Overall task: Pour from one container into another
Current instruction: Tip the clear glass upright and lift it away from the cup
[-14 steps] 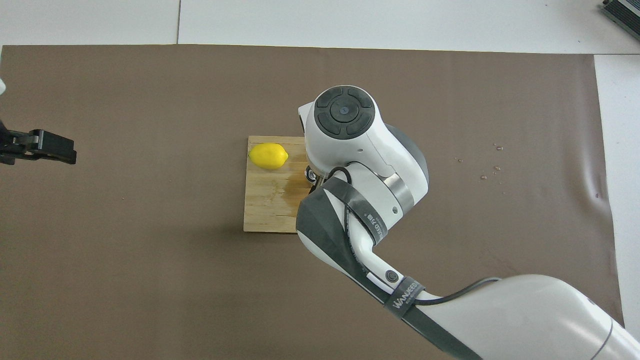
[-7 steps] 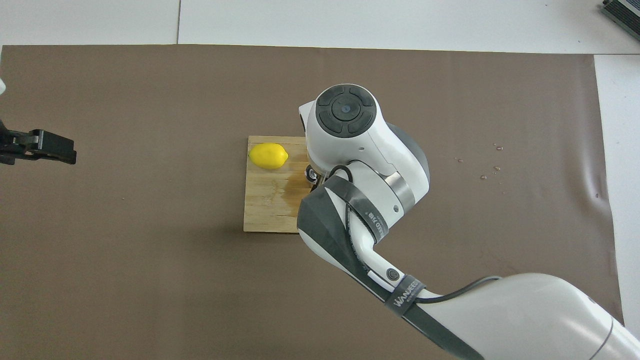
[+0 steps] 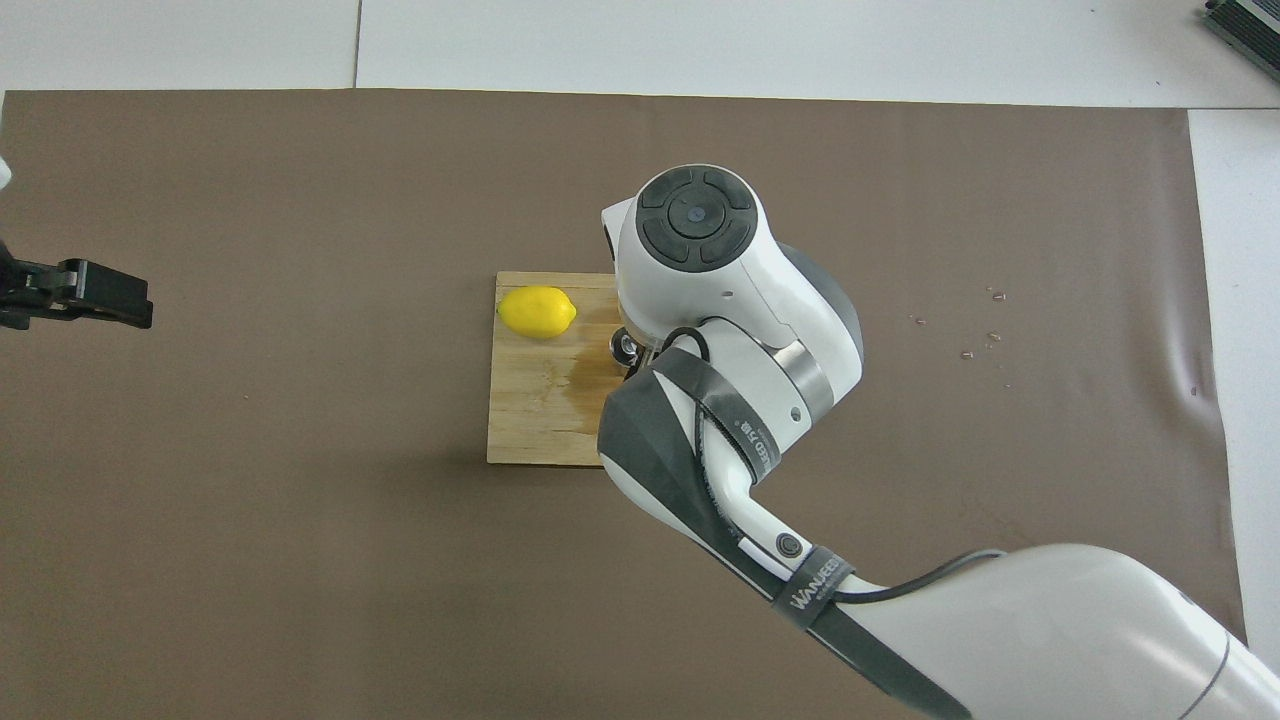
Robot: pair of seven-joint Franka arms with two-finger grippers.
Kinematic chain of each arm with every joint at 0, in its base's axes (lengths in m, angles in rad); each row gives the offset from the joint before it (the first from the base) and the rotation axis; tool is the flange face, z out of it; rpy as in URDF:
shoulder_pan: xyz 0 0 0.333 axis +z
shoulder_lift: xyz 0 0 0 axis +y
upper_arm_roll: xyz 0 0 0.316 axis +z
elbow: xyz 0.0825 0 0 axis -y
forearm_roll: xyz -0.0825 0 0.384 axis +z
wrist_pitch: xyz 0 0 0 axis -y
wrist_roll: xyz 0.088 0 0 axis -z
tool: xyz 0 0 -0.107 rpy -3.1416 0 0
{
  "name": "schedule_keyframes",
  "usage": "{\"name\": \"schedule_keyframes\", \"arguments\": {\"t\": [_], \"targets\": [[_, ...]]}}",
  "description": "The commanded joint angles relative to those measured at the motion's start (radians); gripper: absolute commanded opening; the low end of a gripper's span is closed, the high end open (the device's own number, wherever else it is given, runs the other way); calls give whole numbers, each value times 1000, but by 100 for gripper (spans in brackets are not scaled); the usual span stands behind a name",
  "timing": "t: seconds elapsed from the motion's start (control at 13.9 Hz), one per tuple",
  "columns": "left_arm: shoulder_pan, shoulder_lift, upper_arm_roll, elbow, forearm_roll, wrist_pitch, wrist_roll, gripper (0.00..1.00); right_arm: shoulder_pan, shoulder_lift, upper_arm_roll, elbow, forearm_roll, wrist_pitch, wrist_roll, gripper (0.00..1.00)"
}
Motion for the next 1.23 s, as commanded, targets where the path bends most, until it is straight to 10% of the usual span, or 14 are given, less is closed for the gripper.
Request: {"name": "schedule_keyframes", "arguments": {"t": [0.0,1.15], "targets": [[6,-23,-2,-18,-3,-8,-9,100,-8,25,21,42,-30,-27,-17,0],[6,-23,-2,-18,-3,-8,-9,100,28,34,27,42,-87,-47,-23,0]]}}
